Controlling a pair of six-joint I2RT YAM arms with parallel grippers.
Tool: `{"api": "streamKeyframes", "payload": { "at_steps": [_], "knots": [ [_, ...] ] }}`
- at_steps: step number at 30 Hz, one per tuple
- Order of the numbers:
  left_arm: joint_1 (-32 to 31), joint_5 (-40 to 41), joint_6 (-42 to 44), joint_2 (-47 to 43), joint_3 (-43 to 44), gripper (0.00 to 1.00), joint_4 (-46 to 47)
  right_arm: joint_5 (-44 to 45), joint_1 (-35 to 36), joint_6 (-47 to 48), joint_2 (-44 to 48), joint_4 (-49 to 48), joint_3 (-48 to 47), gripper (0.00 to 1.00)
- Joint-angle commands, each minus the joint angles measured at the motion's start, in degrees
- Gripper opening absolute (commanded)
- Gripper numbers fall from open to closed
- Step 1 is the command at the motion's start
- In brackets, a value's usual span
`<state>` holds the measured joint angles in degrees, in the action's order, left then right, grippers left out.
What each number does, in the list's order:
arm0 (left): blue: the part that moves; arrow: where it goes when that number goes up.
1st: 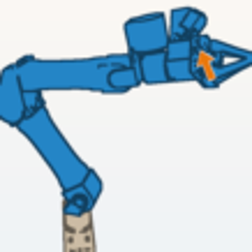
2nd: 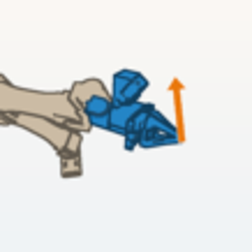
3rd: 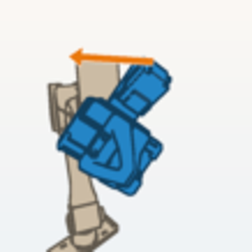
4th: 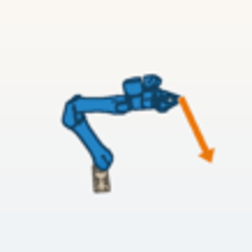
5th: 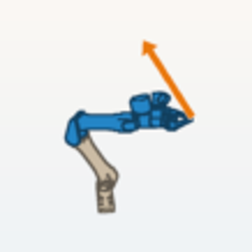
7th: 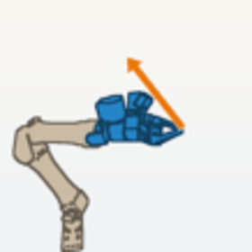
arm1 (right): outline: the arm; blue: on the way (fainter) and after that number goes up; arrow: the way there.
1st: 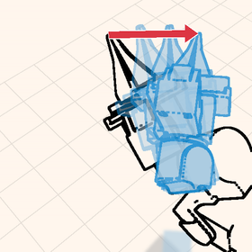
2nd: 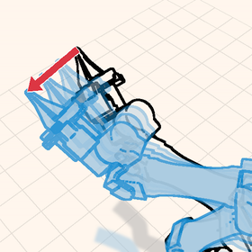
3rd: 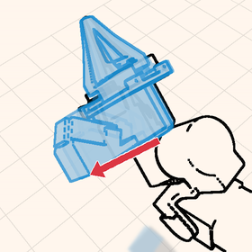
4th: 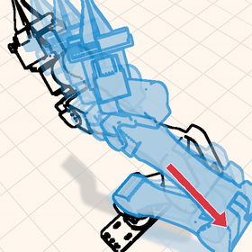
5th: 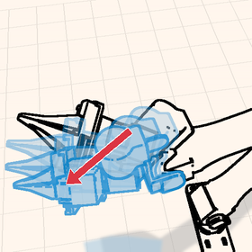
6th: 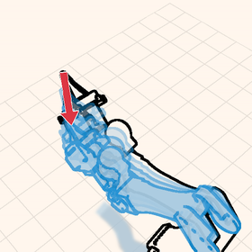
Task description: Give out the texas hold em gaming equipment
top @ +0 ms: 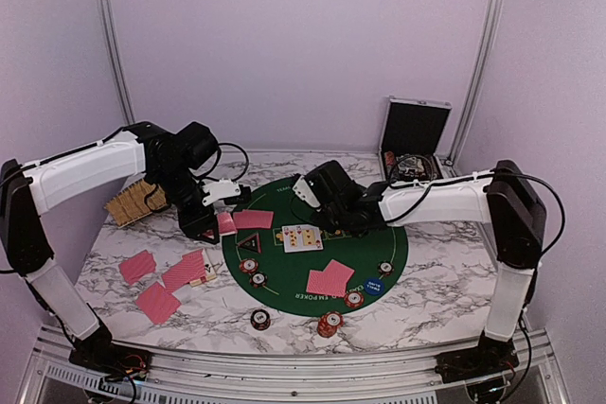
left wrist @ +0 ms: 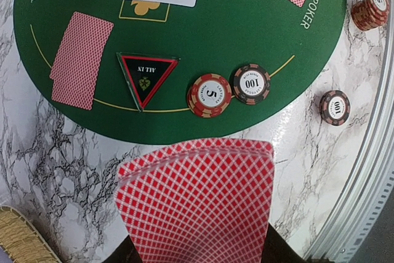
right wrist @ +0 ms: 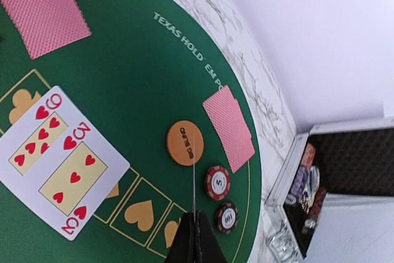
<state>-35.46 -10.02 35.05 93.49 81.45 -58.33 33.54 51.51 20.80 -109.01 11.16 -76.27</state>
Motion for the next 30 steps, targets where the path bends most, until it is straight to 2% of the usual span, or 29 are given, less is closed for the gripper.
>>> {"api": "streamKeyframes", "payload": {
  "at_steps": [1,5,15,22,26,28,29,30],
  "knots": [
    [0.31,-0.48,-0.03,-2.42,-0.67,0.52,-0.65,0.48,3.39,16.25,-0.15,-14.72,8.41,0.0],
    [0.31,-0.43,0.11,-2.31,-0.46,0.52,-0.59,-4.19,4.3,18.72,-1.22,-15.48,10.2,0.0],
    [0.31,-0.61,-0.07,-2.43,-0.06,0.52,-0.65,-4.95,4.48,25.36,-4.19,-21.97,12.89,0.0],
    [0.31,-0.41,-0.02,-2.36,0.46,0.52,-0.65,-10.21,3.84,21.35,-6.13,-15.79,11.94,0.0],
    [0.31,-0.48,0.02,-2.36,0.47,0.52,-0.63,-12.4,2.63,18.49,-5.57,-12.39,10.74,0.08],
    [0.31,-0.59,-0.11,-2.22,0.55,0.52,-0.63,-13.93,1.42,15.7,-6.11,-7.46,8.14,0.12],
    [0.31,-0.78,-0.32,-2.2,0.79,0.52,-0.65,-16.42,-0.01,13.69,-6.07,-3.99,5.91,0.21],
    [0.31,-0.84,-0.33,-2.18,0.88,0.52,-0.63,-16.58,-0.24,13.44,-5.8,-3.92,5.89,0.25]
  ]
}}
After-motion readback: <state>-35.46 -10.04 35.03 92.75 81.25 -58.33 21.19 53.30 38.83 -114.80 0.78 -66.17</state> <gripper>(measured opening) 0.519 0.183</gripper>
